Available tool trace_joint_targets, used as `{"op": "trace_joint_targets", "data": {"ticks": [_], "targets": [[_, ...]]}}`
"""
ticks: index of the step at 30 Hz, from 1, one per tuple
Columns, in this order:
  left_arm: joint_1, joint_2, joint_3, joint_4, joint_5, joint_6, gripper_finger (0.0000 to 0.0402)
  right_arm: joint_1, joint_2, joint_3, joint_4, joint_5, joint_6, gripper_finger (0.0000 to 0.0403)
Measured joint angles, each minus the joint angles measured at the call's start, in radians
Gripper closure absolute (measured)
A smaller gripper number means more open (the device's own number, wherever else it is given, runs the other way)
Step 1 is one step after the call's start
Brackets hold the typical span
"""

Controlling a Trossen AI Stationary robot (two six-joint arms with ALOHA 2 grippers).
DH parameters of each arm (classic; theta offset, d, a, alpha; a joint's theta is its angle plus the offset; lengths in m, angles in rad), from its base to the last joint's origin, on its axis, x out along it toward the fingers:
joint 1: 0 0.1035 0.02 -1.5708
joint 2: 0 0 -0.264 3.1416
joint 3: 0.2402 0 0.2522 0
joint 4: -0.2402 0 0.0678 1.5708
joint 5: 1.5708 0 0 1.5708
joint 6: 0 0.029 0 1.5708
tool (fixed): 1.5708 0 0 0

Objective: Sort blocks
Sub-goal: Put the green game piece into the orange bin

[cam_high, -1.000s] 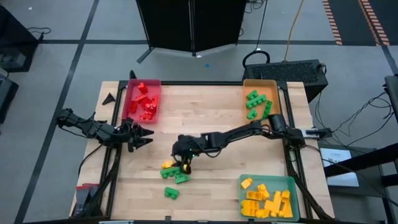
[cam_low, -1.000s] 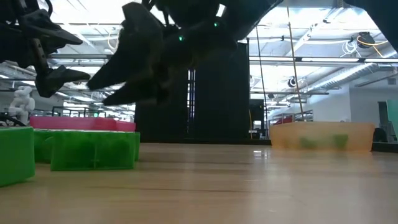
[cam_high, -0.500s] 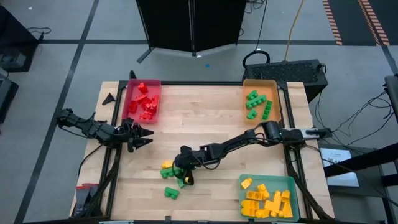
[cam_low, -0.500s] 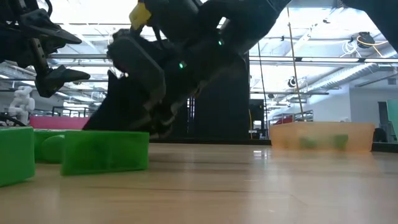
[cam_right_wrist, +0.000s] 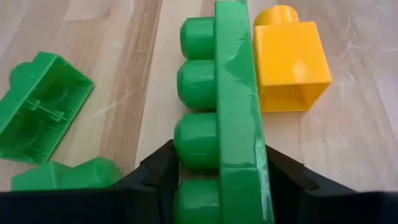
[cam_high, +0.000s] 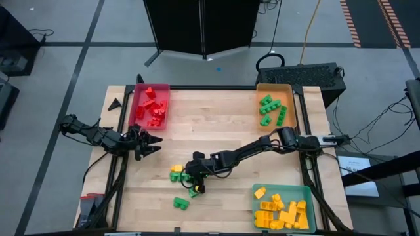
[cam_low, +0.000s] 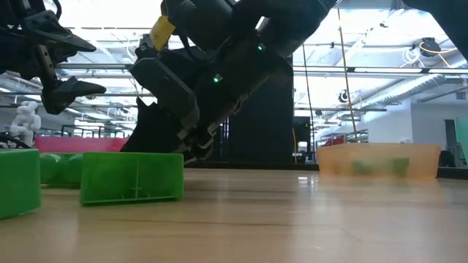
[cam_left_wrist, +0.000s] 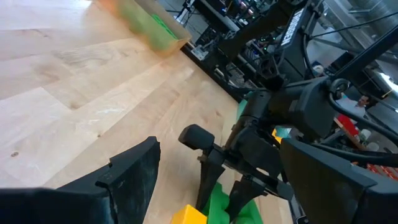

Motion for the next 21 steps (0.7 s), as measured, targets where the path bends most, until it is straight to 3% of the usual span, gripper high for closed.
{"op": "trace_joint_targets", "data": {"ticks": [12,21], "targets": [[0.000,0.000,0.000,0.002,0.000,0.000,0.0070,0.000,-0.032,0.005,-0.041,0.015,0.043,0.0246],[0.000,0.000,0.000,0.002,0.000,0.000,0.0070,-0.023,-0.209,0.009,-0.090,0.039,-0.007,0.0246]]}}
